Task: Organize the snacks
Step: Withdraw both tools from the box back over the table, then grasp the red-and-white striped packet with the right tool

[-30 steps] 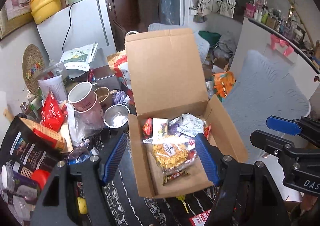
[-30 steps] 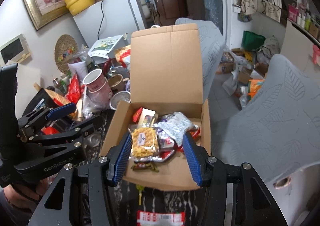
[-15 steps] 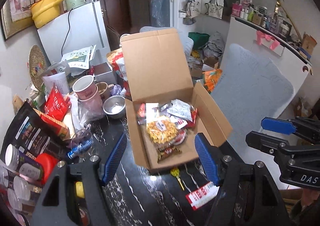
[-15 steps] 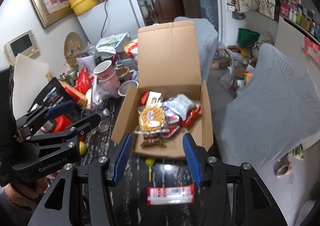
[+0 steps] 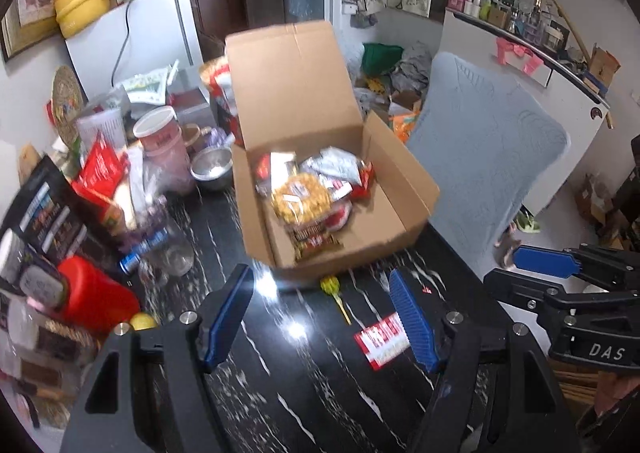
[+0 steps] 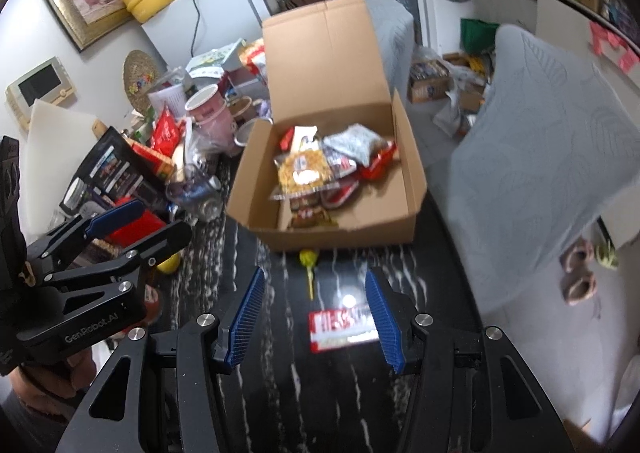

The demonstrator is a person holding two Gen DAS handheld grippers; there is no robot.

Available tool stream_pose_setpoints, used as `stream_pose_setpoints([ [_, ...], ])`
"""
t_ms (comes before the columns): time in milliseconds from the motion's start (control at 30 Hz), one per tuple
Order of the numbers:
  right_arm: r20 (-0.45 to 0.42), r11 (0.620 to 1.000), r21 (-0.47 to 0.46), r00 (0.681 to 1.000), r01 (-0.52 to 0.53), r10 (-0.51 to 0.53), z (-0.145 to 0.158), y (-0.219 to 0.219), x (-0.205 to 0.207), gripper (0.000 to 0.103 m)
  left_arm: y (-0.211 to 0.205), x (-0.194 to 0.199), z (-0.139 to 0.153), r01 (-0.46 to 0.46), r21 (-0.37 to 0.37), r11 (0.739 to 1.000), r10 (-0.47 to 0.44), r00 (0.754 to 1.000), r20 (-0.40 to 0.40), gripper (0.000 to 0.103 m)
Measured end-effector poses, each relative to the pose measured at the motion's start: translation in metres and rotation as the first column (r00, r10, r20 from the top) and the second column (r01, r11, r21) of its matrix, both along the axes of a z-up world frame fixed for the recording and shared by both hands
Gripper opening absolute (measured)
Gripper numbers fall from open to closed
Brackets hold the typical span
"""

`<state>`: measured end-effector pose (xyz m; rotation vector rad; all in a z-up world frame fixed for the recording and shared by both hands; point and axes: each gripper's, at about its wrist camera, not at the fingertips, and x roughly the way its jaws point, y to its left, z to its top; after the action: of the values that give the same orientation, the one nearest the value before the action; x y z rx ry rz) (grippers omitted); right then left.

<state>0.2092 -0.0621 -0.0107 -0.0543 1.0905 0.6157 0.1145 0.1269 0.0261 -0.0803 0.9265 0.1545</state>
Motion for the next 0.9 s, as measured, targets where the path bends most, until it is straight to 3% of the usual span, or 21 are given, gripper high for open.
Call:
stream_pose_setpoints([
  [433, -0.147, 0.997, -0.073, 0.988, 0.027, -0.037, -0.064, -0.023, -0.018, 0.053, -0.013, -0.023, -0.049, 0.005, -0.027, 1.0, -0.007, 0.994, -0.105, 0.07],
  [733, -0.264, 0.992, -0.119, 0.962, 0.033, -0.064, -0.113, -0.022, -0.012, 0.053, -0.01, -0.021, -0.09, -0.024, -0.073, 0.997, 0.009, 0.98, -0.201, 0.07],
  [900, -0.316, 0.991, -0.126, 0.946, 0.035, -0.074, -0.135, -0.018, -0.004, 0.064, -0.002, -0.015, -0.11, -0.059, -0.079, 0.995, 0.038, 0.968, -0.248, 0.07],
])
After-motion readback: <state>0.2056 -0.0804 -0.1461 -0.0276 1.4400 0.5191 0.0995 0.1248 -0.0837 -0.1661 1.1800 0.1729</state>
